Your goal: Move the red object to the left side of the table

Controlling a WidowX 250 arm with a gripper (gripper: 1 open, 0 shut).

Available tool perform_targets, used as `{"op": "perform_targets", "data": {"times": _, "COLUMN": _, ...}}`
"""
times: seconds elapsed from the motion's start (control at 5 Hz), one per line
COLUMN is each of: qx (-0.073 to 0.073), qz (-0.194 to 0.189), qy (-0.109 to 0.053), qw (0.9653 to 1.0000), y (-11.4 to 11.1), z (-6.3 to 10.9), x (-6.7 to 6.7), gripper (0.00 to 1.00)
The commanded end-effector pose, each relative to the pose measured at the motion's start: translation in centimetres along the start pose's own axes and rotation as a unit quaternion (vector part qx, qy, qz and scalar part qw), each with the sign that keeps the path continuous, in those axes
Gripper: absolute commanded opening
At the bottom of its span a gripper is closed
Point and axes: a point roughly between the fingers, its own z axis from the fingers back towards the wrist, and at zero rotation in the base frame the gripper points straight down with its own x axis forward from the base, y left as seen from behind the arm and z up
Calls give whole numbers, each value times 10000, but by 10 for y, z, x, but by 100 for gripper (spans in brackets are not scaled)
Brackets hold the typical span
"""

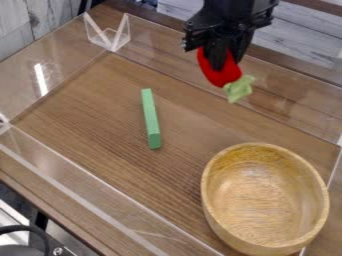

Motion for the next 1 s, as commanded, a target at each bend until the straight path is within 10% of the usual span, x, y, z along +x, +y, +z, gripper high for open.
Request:
{"op": "perform_targets", "data": {"times": 0.0, "qx": -223, "qz": 12, "qy": -165, "qw": 9996, "y": -3, "z": 17, "x": 1, "gripper": 0}}
{"op": "perform_targets", "data": {"times": 0.4, "qx": -251, "qz": -225, "qy": -179, "qw": 9993, "y": 18, "z": 24, "x": 7, "gripper": 0}}
{"op": "perform_targets", "data": {"times": 0.8, "qx": -242, "qz": -912, "qy": -291, "qw": 9951, "y": 80, "z": 17, "x": 42, "gripper": 0}}
